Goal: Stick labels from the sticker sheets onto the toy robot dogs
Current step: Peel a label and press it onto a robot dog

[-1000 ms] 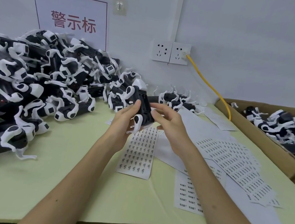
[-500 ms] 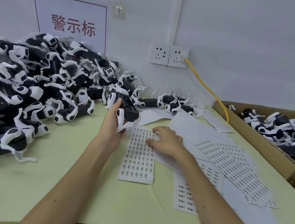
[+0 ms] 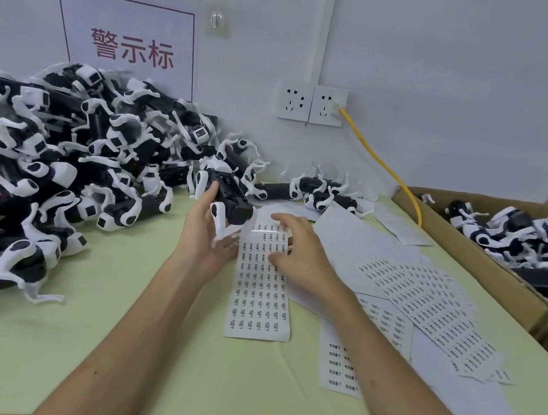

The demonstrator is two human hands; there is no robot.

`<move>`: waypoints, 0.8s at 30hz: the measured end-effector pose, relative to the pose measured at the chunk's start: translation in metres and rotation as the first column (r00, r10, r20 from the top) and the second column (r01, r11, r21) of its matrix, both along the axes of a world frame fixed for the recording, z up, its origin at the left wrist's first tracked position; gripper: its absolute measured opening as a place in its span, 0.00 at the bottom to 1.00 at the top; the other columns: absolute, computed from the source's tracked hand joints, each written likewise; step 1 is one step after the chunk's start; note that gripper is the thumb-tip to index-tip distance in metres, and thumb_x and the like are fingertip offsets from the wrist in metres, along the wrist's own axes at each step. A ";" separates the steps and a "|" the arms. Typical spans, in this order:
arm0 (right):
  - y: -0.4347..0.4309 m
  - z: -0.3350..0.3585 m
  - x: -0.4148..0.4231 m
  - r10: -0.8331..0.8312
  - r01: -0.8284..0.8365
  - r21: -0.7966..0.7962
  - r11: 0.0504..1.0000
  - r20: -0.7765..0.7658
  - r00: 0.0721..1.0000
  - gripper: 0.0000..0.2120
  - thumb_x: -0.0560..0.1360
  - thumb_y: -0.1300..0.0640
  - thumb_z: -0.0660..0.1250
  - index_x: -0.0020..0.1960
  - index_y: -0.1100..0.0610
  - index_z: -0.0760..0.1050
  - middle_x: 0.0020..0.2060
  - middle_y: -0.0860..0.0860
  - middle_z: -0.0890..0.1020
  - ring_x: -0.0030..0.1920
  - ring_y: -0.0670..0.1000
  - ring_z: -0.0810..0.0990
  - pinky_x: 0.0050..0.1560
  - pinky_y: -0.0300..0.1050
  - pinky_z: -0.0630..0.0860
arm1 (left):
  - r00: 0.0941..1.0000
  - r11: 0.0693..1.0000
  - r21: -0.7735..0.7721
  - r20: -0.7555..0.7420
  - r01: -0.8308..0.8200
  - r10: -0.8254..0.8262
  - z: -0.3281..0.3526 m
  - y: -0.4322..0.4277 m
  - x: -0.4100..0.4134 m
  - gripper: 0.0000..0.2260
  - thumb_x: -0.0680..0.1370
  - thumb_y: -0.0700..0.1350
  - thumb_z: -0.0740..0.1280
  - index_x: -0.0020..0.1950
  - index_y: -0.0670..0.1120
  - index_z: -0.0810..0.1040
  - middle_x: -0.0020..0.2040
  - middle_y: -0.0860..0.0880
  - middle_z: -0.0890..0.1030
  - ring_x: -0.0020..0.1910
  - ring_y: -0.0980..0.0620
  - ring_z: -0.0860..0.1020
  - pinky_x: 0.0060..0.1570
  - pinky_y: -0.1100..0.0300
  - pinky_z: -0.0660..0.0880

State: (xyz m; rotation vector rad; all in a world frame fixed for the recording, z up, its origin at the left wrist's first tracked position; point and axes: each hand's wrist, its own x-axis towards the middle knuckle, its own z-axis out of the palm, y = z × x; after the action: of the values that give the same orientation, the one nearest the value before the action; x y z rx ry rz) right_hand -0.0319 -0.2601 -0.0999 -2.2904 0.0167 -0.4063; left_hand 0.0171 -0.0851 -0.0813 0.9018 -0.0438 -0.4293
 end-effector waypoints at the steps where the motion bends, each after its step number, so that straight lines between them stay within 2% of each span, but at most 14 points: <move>1: 0.000 0.001 0.000 -0.017 0.016 0.012 1.000 0.046 0.999 0.33 0.73 0.70 0.71 0.74 0.49 0.70 0.62 0.45 0.68 0.52 0.42 0.76 0.42 0.27 0.74 | 0.999 0.999 -0.022 0.004 0.039 -0.038 0.001 0.001 -0.001 0.22 0.75 0.64 0.71 0.58 0.48 0.84 0.57 0.45 0.85 0.56 0.40 0.83 0.65 0.46 0.74; 3: -0.001 0.003 0.001 -0.070 0.062 0.060 0.996 0.136 0.988 0.31 0.73 0.72 0.70 0.72 0.50 0.72 0.64 0.46 0.69 0.48 0.45 0.78 0.41 0.33 0.78 | 0.993 0.994 -0.016 0.029 0.111 -0.111 0.002 0.001 -0.003 0.23 0.75 0.64 0.71 0.57 0.47 0.83 0.51 0.44 0.85 0.48 0.41 0.83 0.59 0.46 0.75; 5: -0.004 0.005 0.001 -0.138 0.116 0.117 0.986 0.204 0.969 0.29 0.73 0.71 0.71 0.69 0.50 0.74 0.63 0.47 0.70 0.43 0.45 0.80 0.40 0.38 0.80 | 0.986 0.987 0.021 0.040 0.162 -0.163 0.003 -0.001 -0.004 0.23 0.74 0.65 0.70 0.56 0.47 0.83 0.51 0.44 0.84 0.48 0.41 0.82 0.56 0.47 0.74; 8: -0.010 0.007 0.001 -0.230 0.182 0.202 0.962 0.251 0.940 0.25 0.73 0.68 0.75 0.63 0.47 0.75 0.60 0.47 0.70 0.38 0.42 0.79 0.36 0.31 0.76 | 0.960 0.963 0.050 0.076 0.266 -0.269 0.004 -0.005 -0.007 0.22 0.76 0.63 0.70 0.59 0.48 0.84 0.52 0.46 0.83 0.47 0.43 0.81 0.49 0.52 0.77; 10: -0.012 0.008 0.001 -0.257 0.205 0.221 0.953 0.240 0.936 0.21 0.73 0.65 0.76 0.58 0.45 0.75 0.60 0.46 0.71 0.40 0.45 0.81 0.40 0.33 0.77 | 0.939 0.947 0.048 0.122 0.317 -0.321 0.004 -0.006 -0.009 0.21 0.77 0.61 0.69 0.62 0.48 0.83 0.52 0.46 0.84 0.43 0.46 0.83 0.42 0.54 0.79; 11: -0.012 0.008 0.002 -0.249 0.202 0.200 0.959 0.245 0.937 0.19 0.73 0.64 0.77 0.55 0.45 0.76 0.60 0.46 0.72 0.45 0.47 0.82 0.46 0.35 0.78 | 0.937 0.947 0.055 0.137 0.316 -0.321 0.003 -0.008 -0.010 0.21 0.77 0.60 0.69 0.63 0.47 0.83 0.52 0.46 0.84 0.44 0.46 0.82 0.43 0.54 0.78; 13: -0.011 0.005 0.003 -0.211 0.189 0.101 0.977 0.280 0.937 0.13 0.74 0.64 0.76 0.51 0.48 0.80 0.58 0.45 0.73 0.56 0.49 0.79 0.59 0.38 0.73 | 0.944 0.956 0.070 0.153 0.284 -0.292 0.002 -0.011 -0.011 0.19 0.78 0.58 0.70 0.58 0.45 0.84 0.51 0.44 0.82 0.45 0.46 0.78 0.50 0.53 0.72; 16: -0.008 0.006 0.003 -0.151 0.168 -0.029 0.985 0.314 0.937 0.06 0.75 0.61 0.74 0.49 0.51 0.85 0.53 0.43 0.75 0.62 0.50 0.76 0.65 0.49 0.70 | 0.960 0.969 0.018 0.131 0.246 -0.246 0.002 -0.014 -0.012 0.18 0.78 0.57 0.70 0.55 0.43 0.82 0.51 0.42 0.79 0.46 0.47 0.73 0.49 0.55 0.65; 17: -0.007 0.006 0.003 -0.132 0.150 -0.035 0.988 0.307 0.943 0.04 0.75 0.59 0.74 0.49 0.51 0.85 0.52 0.42 0.77 0.61 0.51 0.76 0.65 0.54 0.70 | 0.964 0.972 -0.004 0.131 0.235 -0.233 0.001 -0.014 -0.010 0.18 0.78 0.57 0.70 0.55 0.42 0.82 0.52 0.42 0.80 0.48 0.46 0.75 0.50 0.56 0.67; 19: -0.005 0.007 0.002 -0.100 0.109 -0.019 0.994 0.276 0.956 0.07 0.74 0.55 0.76 0.51 0.52 0.85 0.53 0.43 0.80 0.60 0.50 0.77 0.65 0.57 0.72 | 0.967 0.976 -0.020 0.145 0.215 -0.210 -0.001 -0.013 -0.007 0.18 0.79 0.57 0.70 0.54 0.42 0.85 0.54 0.41 0.82 0.50 0.44 0.81 0.53 0.55 0.74; 22: -0.004 0.007 0.001 -0.079 0.086 -0.017 0.996 0.245 0.966 0.12 0.71 0.52 0.79 0.53 0.51 0.84 0.53 0.45 0.81 0.59 0.49 0.79 0.64 0.53 0.72 | 0.975 0.982 -0.033 0.128 0.185 -0.180 -0.001 -0.012 -0.006 0.18 0.77 0.57 0.72 0.50 0.42 0.87 0.52 0.39 0.83 0.50 0.41 0.81 0.63 0.48 0.73; 24: -0.006 0.006 0.002 -0.082 0.090 -0.021 0.996 0.250 0.965 0.11 0.70 0.52 0.79 0.51 0.50 0.84 0.51 0.45 0.82 0.55 0.46 0.79 0.59 0.47 0.73 | 0.974 0.982 -0.021 0.131 0.187 -0.183 -0.001 -0.011 -0.005 0.18 0.77 0.58 0.72 0.49 0.43 0.88 0.52 0.39 0.84 0.49 0.41 0.83 0.61 0.48 0.77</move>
State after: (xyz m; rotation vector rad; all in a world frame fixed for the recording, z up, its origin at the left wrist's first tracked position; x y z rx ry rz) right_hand -0.0301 -0.2658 -0.0938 -2.2600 -0.0172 -0.7424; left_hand 0.0122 -0.0960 -0.0824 0.8946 -0.2546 -0.5419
